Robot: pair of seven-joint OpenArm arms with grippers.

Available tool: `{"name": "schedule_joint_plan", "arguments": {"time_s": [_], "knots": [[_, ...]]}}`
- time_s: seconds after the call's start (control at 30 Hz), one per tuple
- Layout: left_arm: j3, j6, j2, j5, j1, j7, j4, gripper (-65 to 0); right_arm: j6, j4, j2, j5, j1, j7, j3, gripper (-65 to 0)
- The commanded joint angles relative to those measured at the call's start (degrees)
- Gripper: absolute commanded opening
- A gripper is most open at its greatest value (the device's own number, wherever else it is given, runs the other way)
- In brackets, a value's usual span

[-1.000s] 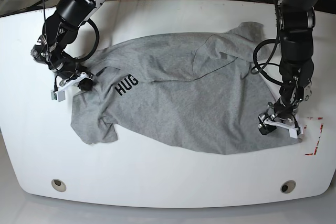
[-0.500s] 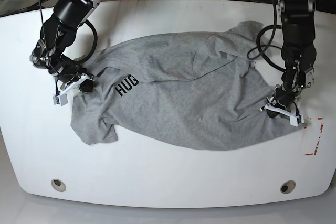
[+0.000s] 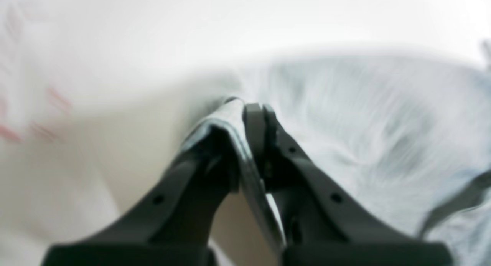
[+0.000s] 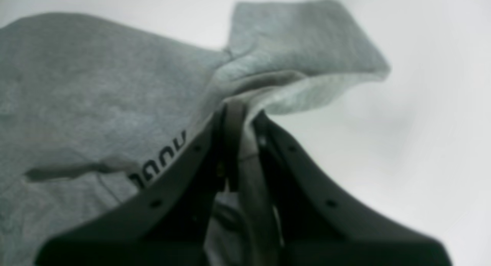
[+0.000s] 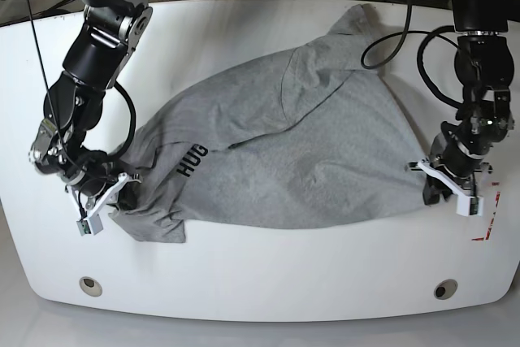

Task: Fold the T-shirt properly
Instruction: 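Pull the hem corner with the left gripper to straighten the shirt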

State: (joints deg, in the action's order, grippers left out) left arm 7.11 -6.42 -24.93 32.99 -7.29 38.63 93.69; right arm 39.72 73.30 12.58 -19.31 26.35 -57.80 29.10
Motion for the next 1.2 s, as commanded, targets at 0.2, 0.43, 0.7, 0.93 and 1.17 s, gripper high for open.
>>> {"name": "schedule_joint_plan", "arguments": {"time_s": [0.2, 0.43, 0.7, 0.93, 1.17], "knots": [[9.72, 1.27, -1.23, -3.67, -12.10, 10.82, 18.97, -65.0, 0.06, -0.64, 6.19, -1.39, 16.86, -1.94, -6.64, -65.0], [9.63, 0.13, -8.00, -3.76, -25.46, 12.40, 18.53, -65.0, 0.28, -1.69, 8.74, -1.48, 26.71, -3.87, -11.04, -65.0], [5.33, 0.13, -8.70, -3.67, -20.97, 12.75, 20.73, -65.0, 0.28, -1.17, 9.53, -1.57, 23.54, -6.24, -10.68, -65.0], [5.68, 0.13, -5.53, -3.59, -5.24, 12.75, 20.82, -65.0, 0.28, 7.01, 8.83, -1.74, 7.89, -6.33, -7.43, -65.0], [11.83, 0.13, 0.80, -3.76, 12.87, 12.49, 20.82, -65.0, 0.28, 8.15, 6.81, -7.90, -8.02, -5.98, -2.51, -65.0]]}}
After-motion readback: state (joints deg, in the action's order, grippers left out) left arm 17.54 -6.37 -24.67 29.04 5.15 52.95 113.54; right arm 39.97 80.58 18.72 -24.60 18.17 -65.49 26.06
